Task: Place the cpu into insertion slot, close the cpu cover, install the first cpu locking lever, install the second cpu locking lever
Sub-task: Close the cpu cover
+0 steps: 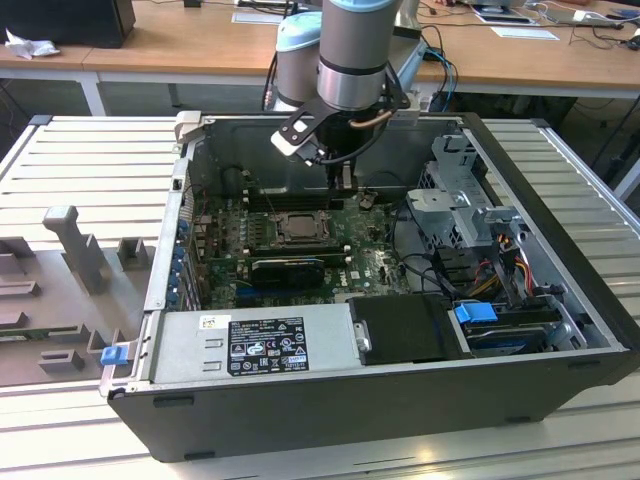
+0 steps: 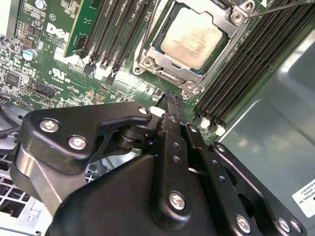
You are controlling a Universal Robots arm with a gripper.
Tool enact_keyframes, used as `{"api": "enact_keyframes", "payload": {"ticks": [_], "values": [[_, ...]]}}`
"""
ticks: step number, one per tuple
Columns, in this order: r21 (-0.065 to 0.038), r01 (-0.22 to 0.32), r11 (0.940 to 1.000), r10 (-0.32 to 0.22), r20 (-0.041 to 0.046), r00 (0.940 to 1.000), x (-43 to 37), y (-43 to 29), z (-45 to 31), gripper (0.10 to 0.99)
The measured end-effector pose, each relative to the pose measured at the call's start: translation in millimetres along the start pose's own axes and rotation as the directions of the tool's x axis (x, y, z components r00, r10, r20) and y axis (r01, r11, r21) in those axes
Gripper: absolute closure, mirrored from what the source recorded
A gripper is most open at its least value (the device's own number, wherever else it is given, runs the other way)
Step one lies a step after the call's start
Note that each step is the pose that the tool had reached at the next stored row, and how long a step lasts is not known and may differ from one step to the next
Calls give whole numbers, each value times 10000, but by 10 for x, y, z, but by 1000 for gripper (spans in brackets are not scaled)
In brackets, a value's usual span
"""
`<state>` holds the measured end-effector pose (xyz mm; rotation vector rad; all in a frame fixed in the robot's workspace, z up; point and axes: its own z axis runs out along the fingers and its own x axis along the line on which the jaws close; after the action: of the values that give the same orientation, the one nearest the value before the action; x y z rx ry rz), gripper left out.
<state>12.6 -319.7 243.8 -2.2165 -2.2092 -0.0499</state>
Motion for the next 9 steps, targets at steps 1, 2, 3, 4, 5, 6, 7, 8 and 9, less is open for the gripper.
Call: {"api": "enact_keyframes", "payload": {"ticks": [1, 2, 3, 4, 5, 6, 7, 8, 9], "values": [[0, 0, 10000, 0, 0, 10000, 0, -2, 0, 980], [0, -1, 10000, 1, 0, 10000, 0, -5, 0, 980], [0, 0, 10000, 0, -1, 10000, 0, -7, 0, 980], [0, 0, 10000, 0, 0, 10000, 0, -12, 0, 980], [0, 0, 10000, 0, 0, 10000, 0, -15, 0, 980], [0, 0, 10000, 0, -1, 10000, 0, -17, 0, 980], [0, -1, 10000, 1, -1, 10000, 0, -21, 0, 980], [0, -1, 10000, 1, -1, 10000, 0, -24, 0, 980], [0, 0, 10000, 0, -1, 10000, 0, -28, 0, 980]]}}
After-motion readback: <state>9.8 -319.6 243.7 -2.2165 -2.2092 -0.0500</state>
